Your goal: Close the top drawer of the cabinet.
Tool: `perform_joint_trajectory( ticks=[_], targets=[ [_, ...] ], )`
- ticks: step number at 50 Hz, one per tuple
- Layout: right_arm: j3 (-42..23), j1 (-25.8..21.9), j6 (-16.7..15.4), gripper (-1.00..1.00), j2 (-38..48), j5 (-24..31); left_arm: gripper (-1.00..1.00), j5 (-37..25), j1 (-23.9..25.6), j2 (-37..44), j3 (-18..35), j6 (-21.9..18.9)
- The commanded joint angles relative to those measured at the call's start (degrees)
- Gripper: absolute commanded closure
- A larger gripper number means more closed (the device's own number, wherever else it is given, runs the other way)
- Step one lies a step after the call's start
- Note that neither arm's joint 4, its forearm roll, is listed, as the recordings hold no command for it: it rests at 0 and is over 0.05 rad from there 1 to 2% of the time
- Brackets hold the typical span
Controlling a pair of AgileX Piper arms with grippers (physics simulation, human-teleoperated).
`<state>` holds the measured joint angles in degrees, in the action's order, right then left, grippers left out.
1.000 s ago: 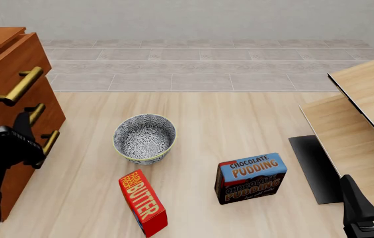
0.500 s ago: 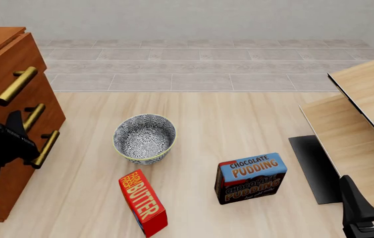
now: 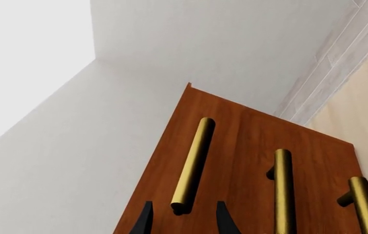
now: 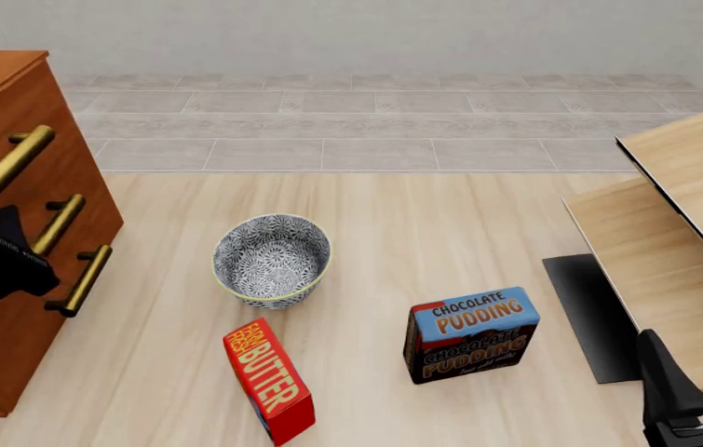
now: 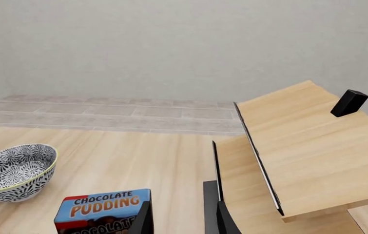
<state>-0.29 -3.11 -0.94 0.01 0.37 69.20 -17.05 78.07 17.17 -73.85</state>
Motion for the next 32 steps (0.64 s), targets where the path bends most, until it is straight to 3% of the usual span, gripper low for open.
perform_joint_trajectory(
  ticks=[1, 32],
  targets=[
    [0.17, 0.02, -0.19, -1.0, 0.0, 0.0, -1.0, 0.7, -4.5, 0.29, 1.32, 0.54],
    [0.26, -0.16, 0.24, -1.0, 0.0, 0.24, -1.0, 0.7, -11.17, 2.26, 2.85, 1.63]
  ],
)
